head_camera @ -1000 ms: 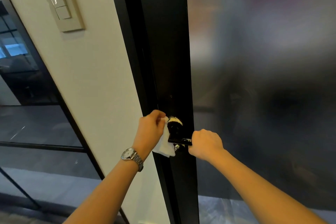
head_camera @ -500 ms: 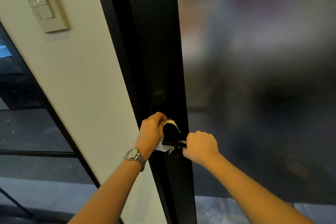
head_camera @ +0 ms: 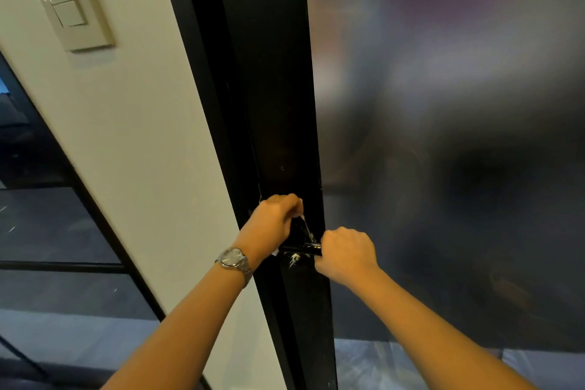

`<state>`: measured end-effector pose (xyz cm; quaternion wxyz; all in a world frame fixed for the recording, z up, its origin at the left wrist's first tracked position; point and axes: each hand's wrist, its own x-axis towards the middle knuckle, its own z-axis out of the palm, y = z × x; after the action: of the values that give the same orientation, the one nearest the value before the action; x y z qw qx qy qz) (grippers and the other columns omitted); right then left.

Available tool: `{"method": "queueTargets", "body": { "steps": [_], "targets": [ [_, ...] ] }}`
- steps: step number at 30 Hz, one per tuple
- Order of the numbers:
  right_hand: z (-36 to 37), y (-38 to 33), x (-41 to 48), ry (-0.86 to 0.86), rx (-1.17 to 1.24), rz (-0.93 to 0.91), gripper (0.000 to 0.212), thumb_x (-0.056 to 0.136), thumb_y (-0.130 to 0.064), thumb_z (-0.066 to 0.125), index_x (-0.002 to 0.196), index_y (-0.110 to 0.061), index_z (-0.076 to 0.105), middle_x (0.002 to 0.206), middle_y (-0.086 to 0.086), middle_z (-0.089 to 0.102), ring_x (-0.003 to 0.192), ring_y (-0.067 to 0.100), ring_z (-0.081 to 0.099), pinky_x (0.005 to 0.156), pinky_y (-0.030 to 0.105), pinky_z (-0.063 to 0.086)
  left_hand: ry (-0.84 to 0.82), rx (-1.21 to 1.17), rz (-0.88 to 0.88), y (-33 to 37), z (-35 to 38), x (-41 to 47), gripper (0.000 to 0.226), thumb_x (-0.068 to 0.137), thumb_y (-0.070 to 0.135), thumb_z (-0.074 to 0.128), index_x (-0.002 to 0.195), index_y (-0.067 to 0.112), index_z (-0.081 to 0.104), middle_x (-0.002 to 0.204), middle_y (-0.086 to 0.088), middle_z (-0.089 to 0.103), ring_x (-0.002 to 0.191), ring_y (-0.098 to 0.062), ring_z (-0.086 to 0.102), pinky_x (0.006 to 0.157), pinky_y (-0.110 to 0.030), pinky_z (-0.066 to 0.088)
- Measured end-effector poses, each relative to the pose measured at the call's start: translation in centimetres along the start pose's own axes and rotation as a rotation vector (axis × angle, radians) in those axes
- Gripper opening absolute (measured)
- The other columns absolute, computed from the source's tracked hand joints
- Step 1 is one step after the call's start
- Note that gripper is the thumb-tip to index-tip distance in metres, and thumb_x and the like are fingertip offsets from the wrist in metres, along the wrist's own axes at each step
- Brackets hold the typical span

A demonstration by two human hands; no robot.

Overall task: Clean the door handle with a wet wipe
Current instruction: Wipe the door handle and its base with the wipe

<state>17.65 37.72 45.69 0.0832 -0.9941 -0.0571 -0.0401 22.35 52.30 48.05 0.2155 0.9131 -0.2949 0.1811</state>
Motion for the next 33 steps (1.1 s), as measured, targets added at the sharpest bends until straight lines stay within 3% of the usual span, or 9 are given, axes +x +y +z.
{"method": "queueTargets", "body": {
  "steps": [3, 6, 9, 12, 15, 19, 24, 29, 33],
  "targets": [
    [0.0, 0.1, 0.0, 0.003, 0.004, -0.009, 0.024, 0.084, -0.028, 0.053, 0.065, -0.015, 0.045, 0.058, -0.003, 0.037, 0.064, 0.021, 0.048, 0.052, 0.028, 0.034, 0.126, -0.071, -0.041, -0.1, -0.1, -0.4, 0.013, 0.087, 0.002, 0.055, 0.097, 0.007, 0.061, 0.097, -0.007, 0.067, 0.092, -0.016, 0.064, 0.079, -0.009, 0.043],
    [-0.1, 0.1, 0.1, 0.01, -0.005, -0.006, 0.028, 0.084, -0.029, 0.053, 0.062, -0.016, 0.042, 0.058, -0.004, 0.037, 0.064, 0.021, 0.049, 0.051, 0.028, 0.034, -0.014, -0.059, 0.017, 0.6, 0.3, 0.1, 0.022, 0.087, 0.0, 0.053, 0.106, 0.01, 0.058, 0.106, -0.005, 0.064, 0.1, -0.013, 0.061, 0.089, -0.02, 0.049],
    [0.0, 0.0, 0.1, 0.006, -0.014, 0.002, 0.026, 0.084, -0.029, 0.053, 0.064, -0.016, 0.043, 0.058, -0.004, 0.037, 0.064, 0.021, 0.049, 0.053, 0.028, 0.036, -0.101, -0.032, 0.06, 0.4, -0.2, 0.8, 0.027, 0.087, 0.001, 0.052, 0.111, 0.013, 0.053, 0.107, -0.007, 0.061, 0.098, -0.017, 0.061, 0.087, -0.024, 0.051],
    [0.0, -0.1, 0.0, 0.004, -0.01, -0.001, 0.027, 0.084, -0.029, 0.053, 0.063, -0.016, 0.042, 0.058, -0.004, 0.036, 0.064, 0.021, 0.048, 0.057, 0.029, 0.038, 0.043, -0.008, -0.015, -0.1, -0.2, 0.3, 0.023, 0.088, 0.01, 0.056, 0.111, 0.009, 0.053, 0.106, -0.008, 0.058, 0.094, -0.018, 0.058, 0.083, -0.022, 0.048],
    [-0.1, 0.0, -0.1, -0.001, 0.004, -0.003, 0.03, 0.083, -0.027, 0.053, 0.059, -0.016, 0.039, 0.058, -0.004, 0.035, 0.065, 0.021, 0.048, 0.057, 0.029, 0.038, 0.253, -0.04, -0.16, -0.1, 0.7, -0.8, 0.016, 0.089, 0.017, 0.056, 0.101, 0.006, 0.057, 0.095, -0.005, 0.054, 0.078, -0.014, 0.053, 0.066, -0.012, 0.043],
    [0.0, 0.0, 0.0, -0.001, -0.001, 0.013, 0.034, 0.082, -0.026, 0.053, 0.056, -0.019, 0.033, 0.057, -0.004, 0.036, 0.064, 0.021, 0.049, 0.056, 0.029, 0.038, 0.342, -0.11, -0.311, 0.3, 1.4, -0.9, 0.017, 0.091, 0.016, 0.055, 0.101, 0.004, 0.062, 0.089, -0.007, 0.059, 0.07, -0.013, 0.053, 0.058, -0.007, 0.036],
    [-0.4, -0.2, -0.1, 0.001, -0.017, 0.011, 0.017, 0.084, -0.028, 0.053, 0.076, -0.013, 0.055, 0.075, 0.004, 0.056, 0.072, 0.025, 0.057, 0.058, 0.029, 0.039, 0.128, 0.027, -0.05, 0.6, 1.8, -0.6, 0.019, 0.088, 0.011, 0.058, 0.103, 0.004, 0.067, 0.108, -0.01, 0.061, 0.099, -0.022, 0.057, 0.083, -0.016, 0.038],
    [-0.1, -0.1, -0.1, 0.002, -0.019, 0.012, 0.029, 0.082, -0.026, 0.053, 0.059, -0.015, 0.038, 0.058, -0.003, 0.037, 0.063, 0.021, 0.048, 0.057, 0.028, 0.038, 0.178, 0.009, -0.056, -1.0, 0.7, -1.0, 0.021, 0.086, 0.009, 0.06, 0.106, 0.009, 0.067, 0.108, -0.008, 0.064, 0.099, -0.02, 0.06, 0.086, -0.006, 0.034],
    [-0.2, -0.1, 0.0, 0.022, -0.014, 0.008, 0.015, 0.084, -0.028, 0.052, 0.08, -0.014, 0.058, 0.068, -0.001, 0.045, 0.065, 0.021, 0.048, 0.059, 0.03, 0.039, -0.047, 0.133, 0.107, 0.3, 1.3, -0.4, 0.025, 0.09, 0.006, 0.051, 0.112, 0.008, 0.063, 0.125, -0.008, 0.053, 0.116, -0.023, 0.05, 0.095, -0.021, 0.039]
  ]
}}
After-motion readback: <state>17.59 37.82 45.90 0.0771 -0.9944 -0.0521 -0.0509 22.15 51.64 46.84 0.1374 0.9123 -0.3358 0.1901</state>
